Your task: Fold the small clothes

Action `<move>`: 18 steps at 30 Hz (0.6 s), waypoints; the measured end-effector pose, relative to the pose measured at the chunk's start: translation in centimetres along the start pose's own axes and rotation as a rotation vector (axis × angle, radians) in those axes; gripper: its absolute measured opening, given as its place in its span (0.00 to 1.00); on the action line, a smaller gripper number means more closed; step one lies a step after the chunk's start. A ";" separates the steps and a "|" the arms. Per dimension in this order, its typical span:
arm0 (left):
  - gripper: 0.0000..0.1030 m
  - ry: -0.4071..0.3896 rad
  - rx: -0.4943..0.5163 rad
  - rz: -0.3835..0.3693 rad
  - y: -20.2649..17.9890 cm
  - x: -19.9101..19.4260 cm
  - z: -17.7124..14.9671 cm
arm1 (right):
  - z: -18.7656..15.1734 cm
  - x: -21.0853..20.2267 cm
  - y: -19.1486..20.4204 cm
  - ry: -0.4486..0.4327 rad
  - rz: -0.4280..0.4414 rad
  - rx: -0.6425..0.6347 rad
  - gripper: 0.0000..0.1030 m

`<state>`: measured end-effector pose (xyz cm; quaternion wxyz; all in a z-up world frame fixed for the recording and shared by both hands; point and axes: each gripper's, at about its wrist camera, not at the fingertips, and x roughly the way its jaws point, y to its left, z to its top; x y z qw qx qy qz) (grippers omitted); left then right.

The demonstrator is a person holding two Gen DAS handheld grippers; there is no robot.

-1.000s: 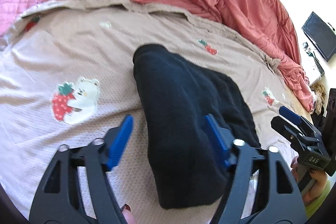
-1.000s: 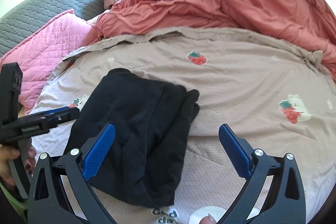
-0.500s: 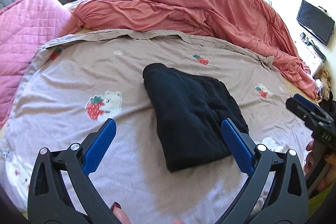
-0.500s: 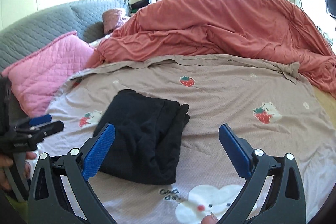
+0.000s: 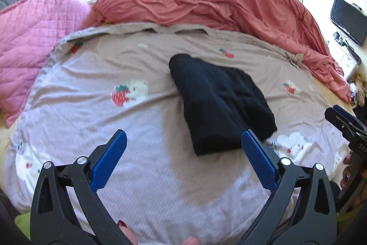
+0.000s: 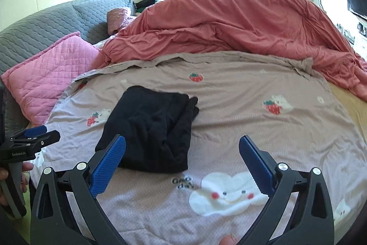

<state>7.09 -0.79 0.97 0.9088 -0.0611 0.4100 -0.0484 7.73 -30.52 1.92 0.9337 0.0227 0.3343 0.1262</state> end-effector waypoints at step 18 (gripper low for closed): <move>0.91 0.101 -0.039 0.037 1.2 1.3 -4.8 | -6.4 2.7 1.9 0.116 -0.043 -0.009 0.96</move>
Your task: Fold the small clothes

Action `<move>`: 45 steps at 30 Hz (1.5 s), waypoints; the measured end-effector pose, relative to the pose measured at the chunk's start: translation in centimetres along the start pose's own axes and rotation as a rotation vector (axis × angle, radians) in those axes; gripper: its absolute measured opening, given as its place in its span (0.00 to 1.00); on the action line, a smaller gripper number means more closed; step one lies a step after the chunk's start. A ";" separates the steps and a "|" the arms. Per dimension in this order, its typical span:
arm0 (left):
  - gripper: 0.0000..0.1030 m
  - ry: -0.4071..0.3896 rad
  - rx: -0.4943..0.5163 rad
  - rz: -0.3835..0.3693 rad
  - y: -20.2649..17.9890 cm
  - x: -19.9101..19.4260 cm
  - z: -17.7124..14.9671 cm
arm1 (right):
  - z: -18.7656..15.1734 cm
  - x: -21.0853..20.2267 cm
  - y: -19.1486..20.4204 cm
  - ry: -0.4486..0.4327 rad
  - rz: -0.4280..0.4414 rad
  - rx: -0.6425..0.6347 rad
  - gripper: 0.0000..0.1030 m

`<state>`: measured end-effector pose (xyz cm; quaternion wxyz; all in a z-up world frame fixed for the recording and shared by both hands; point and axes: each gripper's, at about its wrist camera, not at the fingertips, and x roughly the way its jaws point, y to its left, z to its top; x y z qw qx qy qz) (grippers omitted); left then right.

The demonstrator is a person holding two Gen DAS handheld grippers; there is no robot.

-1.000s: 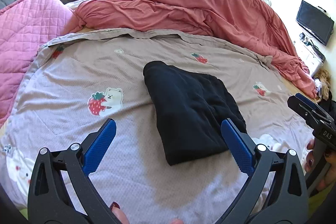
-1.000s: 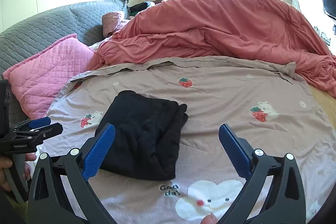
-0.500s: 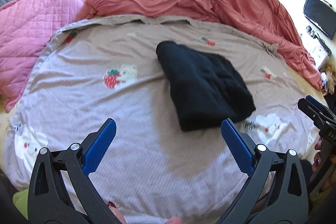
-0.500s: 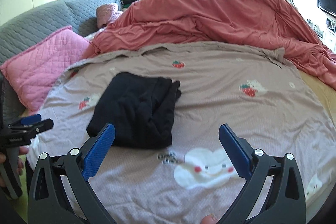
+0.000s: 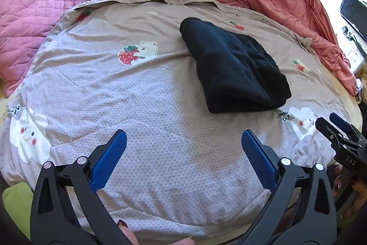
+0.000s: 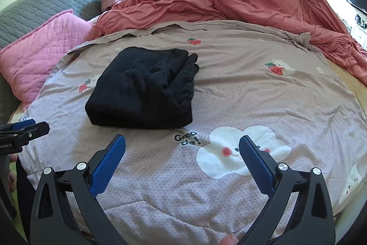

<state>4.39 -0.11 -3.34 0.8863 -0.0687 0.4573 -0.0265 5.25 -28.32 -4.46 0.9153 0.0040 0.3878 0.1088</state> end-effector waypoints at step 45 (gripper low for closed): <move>0.91 -0.001 0.025 0.035 -0.2 -0.6 0.5 | -0.3 0.0 1.3 0.017 -0.020 -0.054 0.96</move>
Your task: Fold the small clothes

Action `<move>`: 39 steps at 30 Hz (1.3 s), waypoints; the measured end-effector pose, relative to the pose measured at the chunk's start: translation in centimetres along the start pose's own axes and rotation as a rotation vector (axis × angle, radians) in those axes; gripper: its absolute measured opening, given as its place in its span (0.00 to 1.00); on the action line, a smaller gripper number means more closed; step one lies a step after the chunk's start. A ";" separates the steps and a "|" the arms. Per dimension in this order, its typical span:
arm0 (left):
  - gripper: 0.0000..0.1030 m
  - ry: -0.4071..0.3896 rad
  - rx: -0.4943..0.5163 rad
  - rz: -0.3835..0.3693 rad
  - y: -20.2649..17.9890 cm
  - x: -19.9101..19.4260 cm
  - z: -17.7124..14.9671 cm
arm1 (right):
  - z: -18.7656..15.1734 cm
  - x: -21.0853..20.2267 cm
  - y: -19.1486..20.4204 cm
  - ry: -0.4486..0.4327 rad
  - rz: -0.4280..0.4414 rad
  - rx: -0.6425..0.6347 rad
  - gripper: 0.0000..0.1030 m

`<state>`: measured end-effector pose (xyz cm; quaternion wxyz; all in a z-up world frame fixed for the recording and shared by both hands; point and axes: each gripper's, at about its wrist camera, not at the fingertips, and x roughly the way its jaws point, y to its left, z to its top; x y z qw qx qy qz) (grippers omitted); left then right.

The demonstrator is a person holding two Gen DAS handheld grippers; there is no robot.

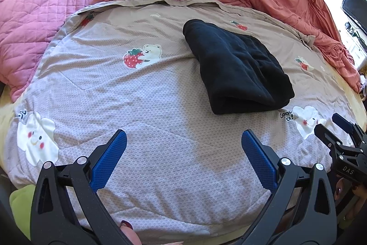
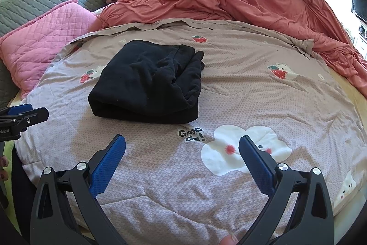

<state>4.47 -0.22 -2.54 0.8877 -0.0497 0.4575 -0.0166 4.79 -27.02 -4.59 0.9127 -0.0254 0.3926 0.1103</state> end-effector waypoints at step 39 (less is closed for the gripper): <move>0.91 -0.011 -0.008 -0.009 -0.7 -0.5 -0.2 | 0.5 -0.4 -0.1 0.000 -0.003 -0.011 0.96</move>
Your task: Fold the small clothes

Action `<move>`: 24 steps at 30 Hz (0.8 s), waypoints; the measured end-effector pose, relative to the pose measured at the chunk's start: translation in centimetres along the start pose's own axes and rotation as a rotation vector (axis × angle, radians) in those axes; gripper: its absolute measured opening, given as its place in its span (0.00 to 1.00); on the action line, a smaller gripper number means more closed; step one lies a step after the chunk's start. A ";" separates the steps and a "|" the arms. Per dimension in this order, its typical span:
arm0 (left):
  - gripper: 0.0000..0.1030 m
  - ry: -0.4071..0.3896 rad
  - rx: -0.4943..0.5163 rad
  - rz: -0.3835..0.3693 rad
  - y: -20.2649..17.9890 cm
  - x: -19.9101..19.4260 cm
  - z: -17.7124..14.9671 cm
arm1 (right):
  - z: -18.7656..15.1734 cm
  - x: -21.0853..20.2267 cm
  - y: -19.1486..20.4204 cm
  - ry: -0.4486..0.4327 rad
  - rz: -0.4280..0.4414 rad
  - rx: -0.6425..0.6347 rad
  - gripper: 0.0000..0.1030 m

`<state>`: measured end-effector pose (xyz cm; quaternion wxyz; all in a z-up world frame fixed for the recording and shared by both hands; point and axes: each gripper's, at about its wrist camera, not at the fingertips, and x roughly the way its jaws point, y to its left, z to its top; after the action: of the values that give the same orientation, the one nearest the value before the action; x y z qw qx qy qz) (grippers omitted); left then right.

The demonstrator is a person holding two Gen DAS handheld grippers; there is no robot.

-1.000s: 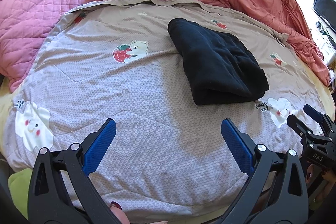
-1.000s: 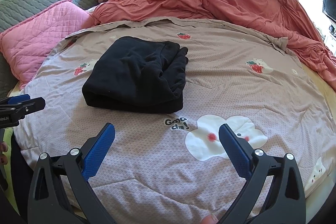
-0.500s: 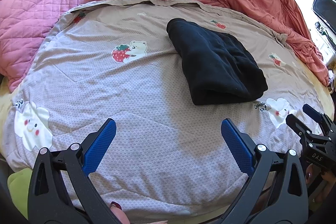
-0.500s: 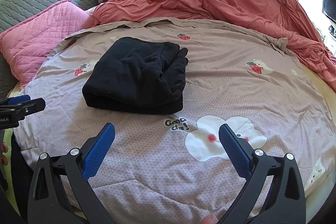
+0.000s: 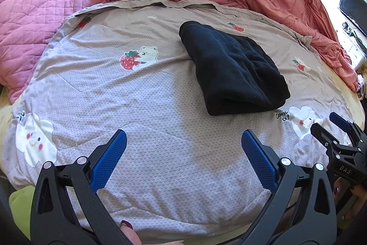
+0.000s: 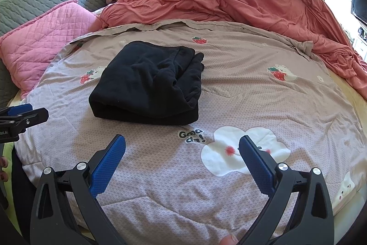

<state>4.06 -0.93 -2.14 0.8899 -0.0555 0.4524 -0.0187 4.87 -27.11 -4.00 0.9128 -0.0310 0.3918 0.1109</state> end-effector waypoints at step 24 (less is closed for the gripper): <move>0.91 0.028 -0.017 0.005 0.2 0.5 -0.2 | 0.1 -0.4 -0.7 -0.001 -0.018 0.005 0.96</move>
<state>4.18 -0.76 -2.74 0.8831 -0.0615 0.4649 -0.0134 4.85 -27.83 -3.64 0.9140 -0.0325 0.3915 0.1016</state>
